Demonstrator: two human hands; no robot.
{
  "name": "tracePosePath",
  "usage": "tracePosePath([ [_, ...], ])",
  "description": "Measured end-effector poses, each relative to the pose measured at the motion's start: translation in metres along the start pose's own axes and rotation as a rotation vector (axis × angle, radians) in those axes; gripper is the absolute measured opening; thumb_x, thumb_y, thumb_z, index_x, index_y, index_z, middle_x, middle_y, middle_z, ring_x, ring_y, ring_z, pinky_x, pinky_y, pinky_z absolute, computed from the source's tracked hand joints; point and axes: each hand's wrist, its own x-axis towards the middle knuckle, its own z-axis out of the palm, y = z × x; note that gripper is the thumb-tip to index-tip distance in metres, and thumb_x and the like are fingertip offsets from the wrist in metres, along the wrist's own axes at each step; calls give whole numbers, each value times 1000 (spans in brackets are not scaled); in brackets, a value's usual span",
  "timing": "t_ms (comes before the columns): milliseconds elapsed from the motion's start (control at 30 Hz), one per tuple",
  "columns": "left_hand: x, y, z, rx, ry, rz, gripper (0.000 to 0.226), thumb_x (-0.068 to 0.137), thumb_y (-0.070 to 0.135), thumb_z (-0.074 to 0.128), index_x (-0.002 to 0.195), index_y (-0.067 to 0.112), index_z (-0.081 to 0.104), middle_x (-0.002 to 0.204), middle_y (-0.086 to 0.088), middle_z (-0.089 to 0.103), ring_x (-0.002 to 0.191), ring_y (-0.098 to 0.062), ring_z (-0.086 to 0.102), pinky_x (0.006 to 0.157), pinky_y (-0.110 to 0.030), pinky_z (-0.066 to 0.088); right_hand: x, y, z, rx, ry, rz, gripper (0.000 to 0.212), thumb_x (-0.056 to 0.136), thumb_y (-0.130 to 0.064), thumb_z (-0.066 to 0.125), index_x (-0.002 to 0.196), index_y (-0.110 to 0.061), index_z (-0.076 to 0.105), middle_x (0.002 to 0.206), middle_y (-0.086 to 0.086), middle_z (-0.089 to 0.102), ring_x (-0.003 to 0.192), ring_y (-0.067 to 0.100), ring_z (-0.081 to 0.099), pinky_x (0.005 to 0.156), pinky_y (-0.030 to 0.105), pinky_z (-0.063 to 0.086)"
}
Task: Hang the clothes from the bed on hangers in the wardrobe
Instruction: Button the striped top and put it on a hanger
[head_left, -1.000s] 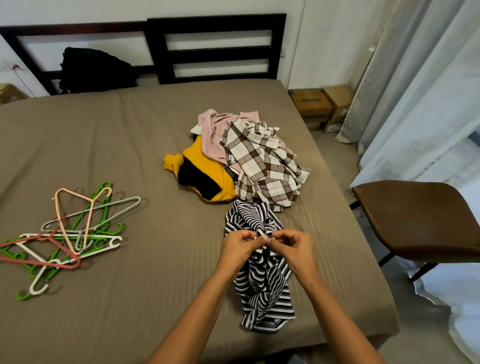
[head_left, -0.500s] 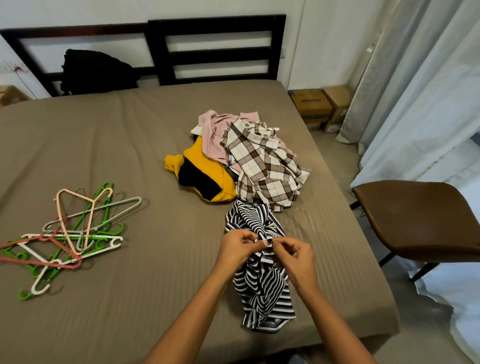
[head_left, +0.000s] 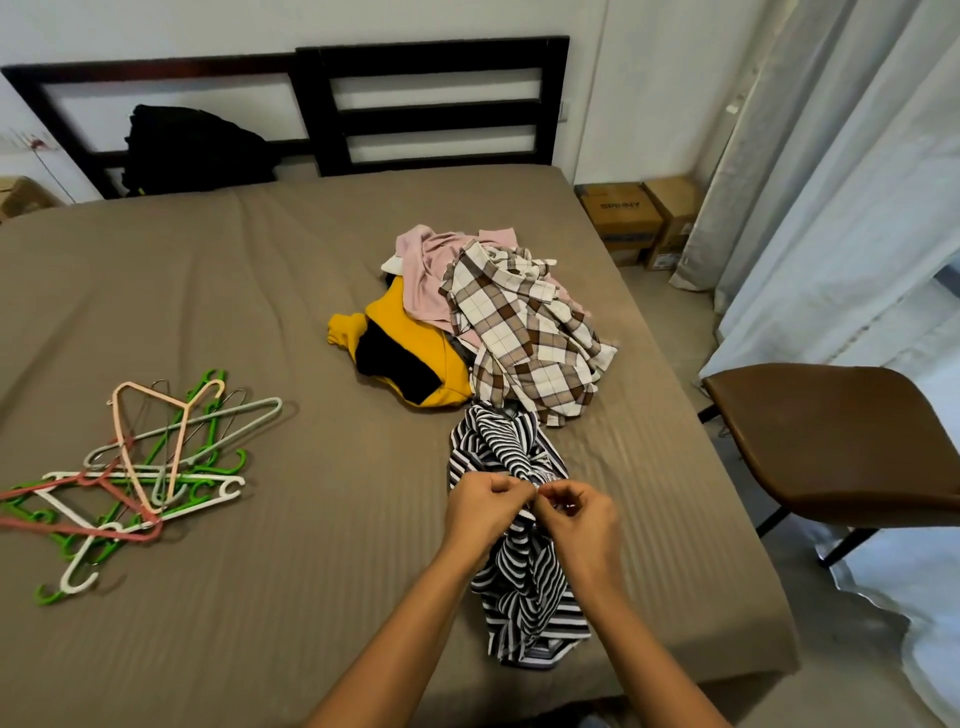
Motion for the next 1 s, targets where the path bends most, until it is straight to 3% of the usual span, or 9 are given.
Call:
tracePosePath([
  [100, 1, -4, 3, -22, 34, 7, 15, 75, 35, 73, 72, 20, 74, 71, 8, 72, 74, -8, 68, 74, -32, 54, -6, -6, 5, -93, 61, -10, 9, 77, -27, 75, 74, -22, 68, 66, -8, 68, 62, 7, 64, 63, 35, 54],
  [333, 1, -14, 10, -75, 84, -7, 16, 76, 38, 63, 69, 25, 68, 67, -1, 69, 66, -21, 64, 69, -42, 53, -14, -3, 14, -215, 96, -60, 14, 83, -32, 68, 77, -20, 64, 72, -7, 64, 67, 12, 61, 63, 37, 50],
  [433, 3, -20, 13, -166, 48, -24, 15, 84, 29, 64, 69, 29, 68, 69, -3, 69, 68, -19, 63, 74, -46, 54, -15, -4, 14, -105, 115, -57, 9, 84, -23, 67, 76, -19, 63, 68, -5, 63, 61, 10, 58, 59, 33, 50],
  [533, 5, -23, 15, -260, 19, -43, 18, 89, 18, 63, 71, 21, 66, 70, 0, 67, 73, -17, 60, 74, -42, 52, -13, -4, 13, 55, 115, -12, 8, 83, -12, 67, 76, -14, 66, 66, -1, 65, 55, 7, 55, 56, 25, 47],
  [667, 3, -24, 15, -366, -36, -37, 11, 92, 8, 57, 83, 13, 59, 76, -2, 64, 74, -14, 59, 70, -25, 49, -5, -9, 16, 327, 37, 265, 12, 82, -1, 63, 71, -5, 65, 60, 5, 62, 56, 13, 54, 56, 29, 48],
  [767, 3, -26, 9, -362, -52, 16, 11, 91, 2, 55, 95, 13, 55, 82, -2, 59, 74, -8, 55, 67, -13, 46, 12, -10, 5, 580, -263, 760, 14, 85, -5, 59, 71, -6, 59, 50, 2, 51, 42, 9, 48, 40, 18, 44],
  [833, 2, -31, 5, -351, -114, 90, 15, 92, 3, 54, 105, 11, 53, 92, -7, 59, 86, -11, 56, 79, -19, 48, 21, -7, -3, 698, -452, 963, 22, 88, -19, 58, 69, -8, 57, 53, 4, 51, 43, 12, 51, 44, 19, 47],
  [900, 0, -34, 3, -361, -184, 105, 16, 93, 6, 54, 106, 14, 53, 98, -8, 61, 90, -13, 57, 86, -28, 49, 32, -1, -4, 822, -429, 1002, 28, 90, -26, 56, 71, -6, 55, 56, 7, 52, 47, 16, 52, 47, 22, 49],
  [1000, -1, -39, 2, -337, -259, 72, 10, 91, 5, 55, 98, 12, 55, 81, -4, 56, 75, -10, 52, 69, -17, 46, 44, -2, 0, 975, -265, 922, 19, 93, -7, 51, 75, -2, 54, 55, 9, 57, 48, 19, 57, 40, 23, 50],
])
